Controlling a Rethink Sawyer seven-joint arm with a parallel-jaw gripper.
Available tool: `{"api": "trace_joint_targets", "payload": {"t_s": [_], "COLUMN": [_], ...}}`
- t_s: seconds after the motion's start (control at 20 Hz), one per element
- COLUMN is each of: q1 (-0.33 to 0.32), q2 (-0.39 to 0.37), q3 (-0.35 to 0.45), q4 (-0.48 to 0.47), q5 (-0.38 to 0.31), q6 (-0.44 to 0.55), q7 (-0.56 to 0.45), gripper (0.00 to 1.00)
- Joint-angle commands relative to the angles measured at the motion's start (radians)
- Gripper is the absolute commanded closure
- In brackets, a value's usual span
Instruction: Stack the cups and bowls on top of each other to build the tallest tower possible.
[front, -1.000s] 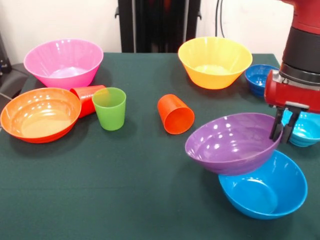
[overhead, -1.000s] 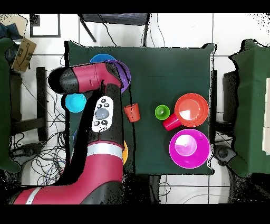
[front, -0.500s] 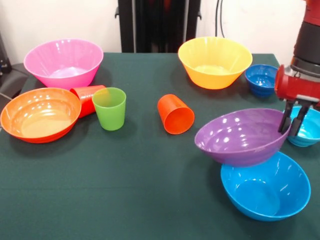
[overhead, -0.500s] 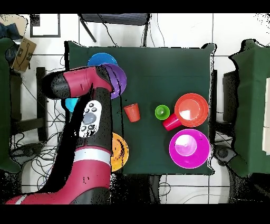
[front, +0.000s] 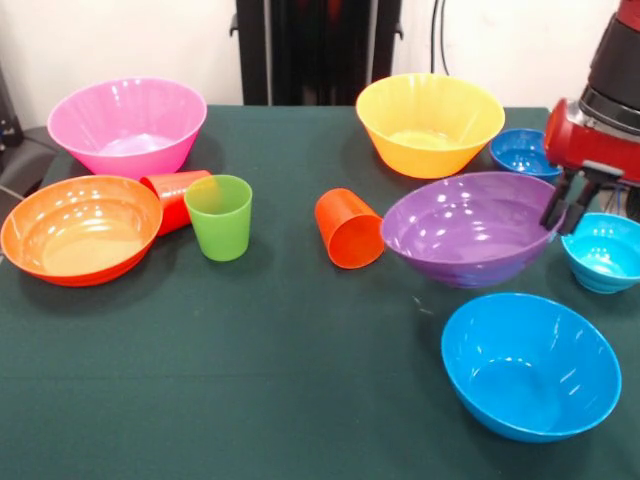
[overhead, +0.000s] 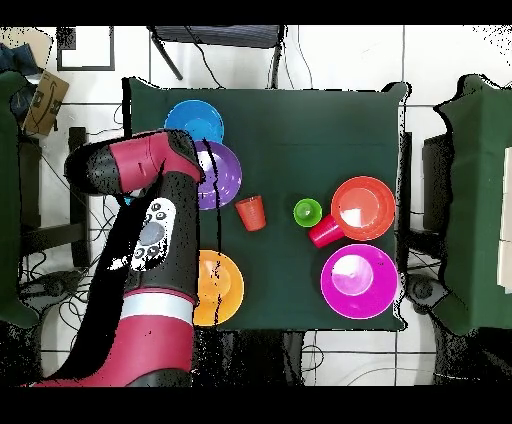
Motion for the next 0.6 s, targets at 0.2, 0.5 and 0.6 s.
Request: {"api": "trace_joint_targets", "payload": {"t_s": [0.2, 0.5, 0.6], "q1": [-0.086, -0.112, -0.123], "q2": [-0.059, -0.084, -0.086], "q3": [0.061, 0.078, 0.079], "q4": [0.168, 0.191, 0.2], "q5": [-0.076, -0.074, -0.089], "q6": [-0.063, -0.101, -0.13], "q7": [-0.072, -0.071, -0.081], "gripper": [1.0, 1.0, 1.0]}}
